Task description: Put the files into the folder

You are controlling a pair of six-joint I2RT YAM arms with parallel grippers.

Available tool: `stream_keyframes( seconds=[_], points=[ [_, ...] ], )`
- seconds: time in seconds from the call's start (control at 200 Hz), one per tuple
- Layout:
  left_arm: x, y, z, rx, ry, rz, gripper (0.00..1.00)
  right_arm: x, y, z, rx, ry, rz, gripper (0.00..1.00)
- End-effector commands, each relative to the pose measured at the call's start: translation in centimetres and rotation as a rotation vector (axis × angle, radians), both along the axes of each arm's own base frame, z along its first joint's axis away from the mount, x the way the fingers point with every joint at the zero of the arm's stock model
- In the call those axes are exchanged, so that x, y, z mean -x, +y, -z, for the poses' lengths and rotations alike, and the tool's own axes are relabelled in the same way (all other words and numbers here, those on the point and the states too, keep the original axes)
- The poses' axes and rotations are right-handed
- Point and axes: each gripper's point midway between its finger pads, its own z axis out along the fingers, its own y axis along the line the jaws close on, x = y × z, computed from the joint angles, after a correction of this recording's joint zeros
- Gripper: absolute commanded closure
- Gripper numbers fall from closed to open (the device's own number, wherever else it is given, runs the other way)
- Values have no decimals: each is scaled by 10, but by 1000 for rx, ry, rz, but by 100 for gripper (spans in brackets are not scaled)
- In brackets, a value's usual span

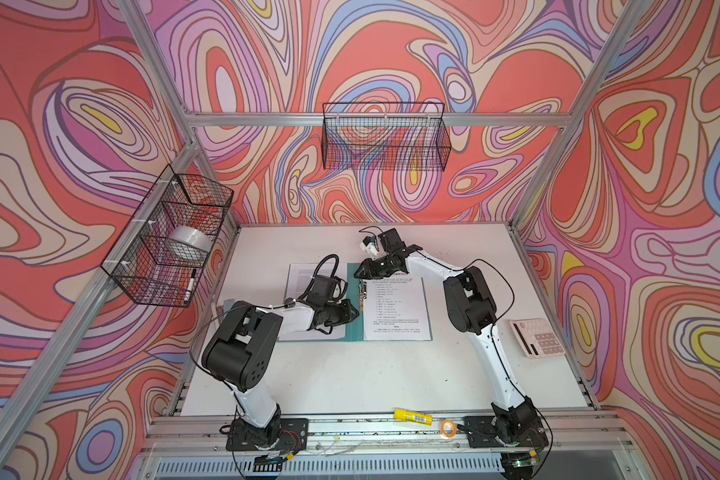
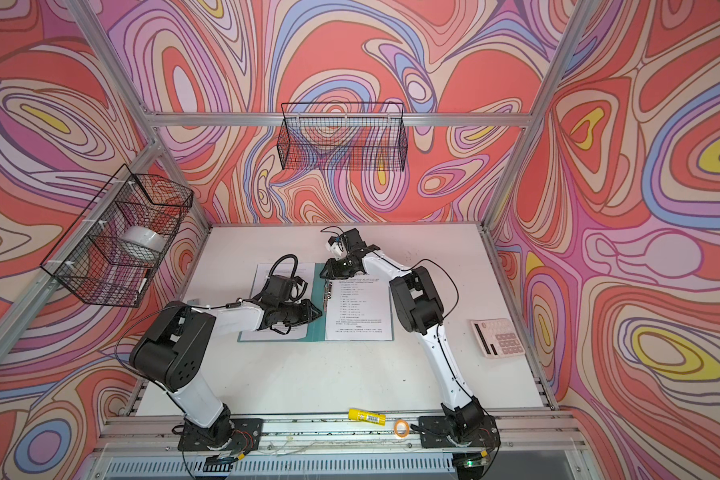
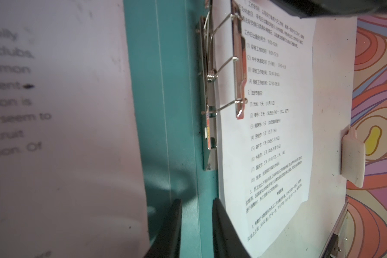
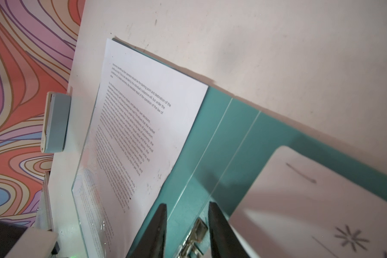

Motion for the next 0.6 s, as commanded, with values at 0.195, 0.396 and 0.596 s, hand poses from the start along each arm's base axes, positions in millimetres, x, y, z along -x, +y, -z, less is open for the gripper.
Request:
stream_keyframes(
  seconds=[0.195,0.396,0.596],
  points=[
    [3,3,2,-15,0,-4,75,7,9,-10,-51,0,-39,67],
    [3,4,3,-17,-1,-4,75,10,15,-25,-90,-11,-61,67],
    [4,5,3,-21,-2,-6,75,16,17,-32,-106,-7,-79,67]
  ],
)
